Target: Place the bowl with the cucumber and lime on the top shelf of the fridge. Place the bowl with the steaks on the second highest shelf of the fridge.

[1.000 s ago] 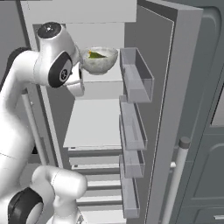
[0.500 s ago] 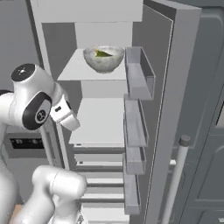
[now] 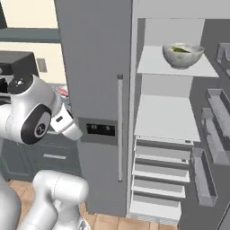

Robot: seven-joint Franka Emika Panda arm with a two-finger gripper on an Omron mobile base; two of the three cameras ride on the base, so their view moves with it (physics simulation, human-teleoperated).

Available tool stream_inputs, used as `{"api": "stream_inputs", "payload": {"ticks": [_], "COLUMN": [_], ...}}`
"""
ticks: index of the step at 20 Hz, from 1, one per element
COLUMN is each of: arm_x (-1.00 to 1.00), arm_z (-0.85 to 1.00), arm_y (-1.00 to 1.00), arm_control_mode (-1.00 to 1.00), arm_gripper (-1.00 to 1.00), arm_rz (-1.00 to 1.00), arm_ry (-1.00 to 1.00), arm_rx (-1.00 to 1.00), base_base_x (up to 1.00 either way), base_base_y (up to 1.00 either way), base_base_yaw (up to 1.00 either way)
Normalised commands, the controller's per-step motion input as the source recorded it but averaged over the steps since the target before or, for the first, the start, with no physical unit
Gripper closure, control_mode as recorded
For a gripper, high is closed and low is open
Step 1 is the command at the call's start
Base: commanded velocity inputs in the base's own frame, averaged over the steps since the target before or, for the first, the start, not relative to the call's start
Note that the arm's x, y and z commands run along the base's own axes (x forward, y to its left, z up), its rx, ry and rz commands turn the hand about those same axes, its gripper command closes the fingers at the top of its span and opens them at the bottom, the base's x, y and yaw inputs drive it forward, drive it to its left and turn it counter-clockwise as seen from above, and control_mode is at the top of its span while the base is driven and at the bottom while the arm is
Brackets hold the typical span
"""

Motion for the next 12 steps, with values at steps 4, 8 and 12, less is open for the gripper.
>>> {"api": "stream_inputs", "payload": {"ticks": [4,8,12], "arm_x": [0.00,0.00,0.00], "arm_z": [0.00,0.00,0.00], "arm_y": [0.00,0.00,0.00], "arm_control_mode": [1.00,1.00,1.00], "arm_gripper": [-1.00,-1.00,-1.00], "arm_rz": [0.00,0.00,0.00], "arm_ry": [0.00,0.00,0.00], "arm_rx": [0.00,0.00,0.00], "base_base_x": [0.29,0.73,1.00], "base_base_y": [1.00,1.00,0.97], "base_base_yaw": [0.00,-0.04,-0.11]}}
